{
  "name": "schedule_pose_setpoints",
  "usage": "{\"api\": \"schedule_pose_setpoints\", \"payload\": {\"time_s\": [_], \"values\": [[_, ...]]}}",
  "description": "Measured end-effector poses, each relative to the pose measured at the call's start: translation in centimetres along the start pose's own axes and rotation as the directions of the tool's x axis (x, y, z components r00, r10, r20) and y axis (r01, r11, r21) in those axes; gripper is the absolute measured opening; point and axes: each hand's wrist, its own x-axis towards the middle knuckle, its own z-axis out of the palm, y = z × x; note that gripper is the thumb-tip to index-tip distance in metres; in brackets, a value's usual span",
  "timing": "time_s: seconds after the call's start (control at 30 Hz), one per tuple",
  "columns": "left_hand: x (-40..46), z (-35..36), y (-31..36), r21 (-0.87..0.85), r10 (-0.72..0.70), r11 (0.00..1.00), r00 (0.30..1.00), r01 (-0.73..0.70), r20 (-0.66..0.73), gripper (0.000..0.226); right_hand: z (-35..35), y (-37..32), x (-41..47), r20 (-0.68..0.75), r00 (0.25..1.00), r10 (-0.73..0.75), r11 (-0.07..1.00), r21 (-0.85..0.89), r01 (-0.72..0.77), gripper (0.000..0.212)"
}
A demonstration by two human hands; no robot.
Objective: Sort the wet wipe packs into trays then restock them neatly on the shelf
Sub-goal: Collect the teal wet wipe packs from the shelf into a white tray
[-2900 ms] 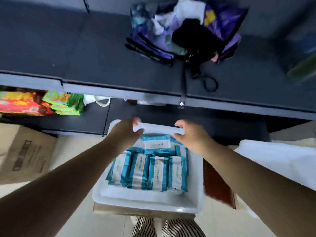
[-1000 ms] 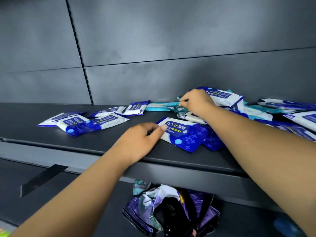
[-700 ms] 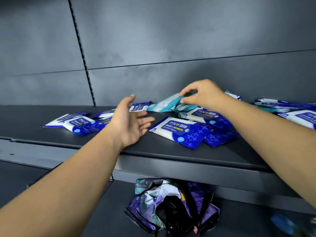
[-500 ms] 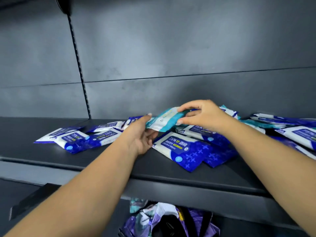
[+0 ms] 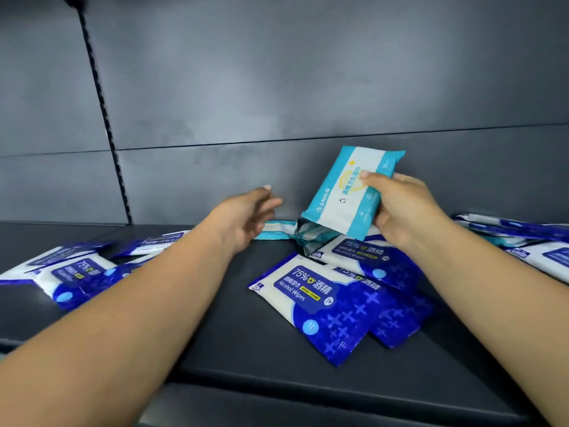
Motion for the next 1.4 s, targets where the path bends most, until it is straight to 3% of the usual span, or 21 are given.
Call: {"api": "schedule_pose_setpoints", "payload": {"time_s": [0.07,0.13,0.2,0.23,0.27,0.33,0.47,0.6,0.7,0.77,0.9,1.0,1.1,1.17,1.2,1.3,1.37,1.4], "values": [[2.2,-1.0,-0.5,0.312,0.124,0.945,0.991,-0.102,-0.053,0.024,-0.3,-0.2,0.5,-0.03,0.999,-0.033,0.998,-0.047,0.032,0.012],[3.7,-1.6,-2.0,0.719,0.213,0.673,0.976,-0.172,0.034,0.038,-0.7,0.1,0.9,-0.028,0.996,-0.081,0.986,-0.145,0.076,0.013],[4.4,-1.6,-3.6,0.914,0.108,0.347,0.977,-0.21,0.183,0.047,-1.1,0.5,1.1,-0.028,0.994,-0.105,0.969,-0.228,0.096,0.014],[4.5,-1.6,-4.1,0.943,0.036,0.241,0.973,-0.231,0.229,0.05,-1.3,0.6,1.2,-0.034,0.994,-0.106,0.962,-0.256,0.094,0.014],[4.4,-1.6,-4.3,0.95,-0.015,0.209,0.971,-0.232,0.241,0.052,-1.4,0.7,1.3,-0.046,0.993,-0.107,0.957,-0.277,0.09,0.013],[4.1,-1.7,-3.9,0.952,-0.027,0.245,0.98,-0.184,0.196,0.05,-1.5,0.6,1.4,-0.077,0.992,-0.097,0.965,-0.25,0.075,0.013],[4.1,-2.5,-2.6,0.967,0.079,0.217,0.989,-0.136,0.121,0.044,-1.0,0.1,1.2,-0.12,0.992,-0.038,0.998,-0.055,0.032,0.013],[5.2,-2.6,-3.7,0.968,0.113,0.191,0.983,-0.161,0.141,0.049,-0.5,0.7,0.9,-0.065,0.997,-0.032,0.989,-0.149,0.022,0.015],[5.5,-1.3,-4.6,0.995,0.039,0.059,0.996,-0.082,0.08,0.06,-0.5,1.2,1.0,-0.059,0.997,-0.053,0.975,-0.217,0.039,0.015],[5.3,-0.7,-4.3,0.994,0.035,0.091,0.998,-0.053,0.05,0.063,-0.7,1.1,1.0,-0.06,0.996,-0.06,0.973,-0.225,0.045,0.015],[5.2,-2.1,-2.7,0.963,0.041,0.262,0.998,-0.057,0.048,0.055,-1.1,0.7,1.0,-0.068,0.996,-0.062,0.975,-0.219,0.046,0.015],[5.7,-3.4,-2.3,0.923,0.124,0.383,0.989,0.024,-0.077,0.053,-0.9,0.8,0.9,-0.054,0.997,-0.051,0.973,-0.226,0.038,0.014],[6.0,-2.7,-3.6,0.959,0.146,0.253,0.975,0.125,-0.166,0.073,-0.7,1.0,0.8,-0.026,0.999,-0.041,0.964,-0.263,0.033,0.013],[6.3,-1.8,-4.8,0.977,0.087,0.116,0.978,0.18,-0.19,0.092,-0.6,1.1,0.9,-0.01,0.999,-0.053,0.954,-0.295,0.047,0.013],[6.5,-1.5,-5.1,0.973,0.062,0.093,0.974,0.212,-0.219,0.096,-0.6,1.2,0.9,-0.006,0.998,-0.058,0.95,-0.309,0.053,0.014],[7.4,-1.6,-5.2,0.955,0.0,0.144,0.965,0.26,-0.263,0.099,-0.7,1.4,1.0,-0.003,0.998,-0.063,0.94,-0.337,0.058,0.012],[8.0,-2.2,-5.3,0.956,-0.01,0.195,0.975,0.22,-0.222,0.096,-0.6,1.3,1.0,-0.002,0.998,-0.062,0.94,-0.337,0.058,0.013],[8.1,-2.5,-5.4,0.95,0.0,0.267,0.985,0.164,-0.17,0.09,-0.7,1.4,1.0,0.001,0.998,-0.063,0.94,-0.335,0.06,0.014]]}}
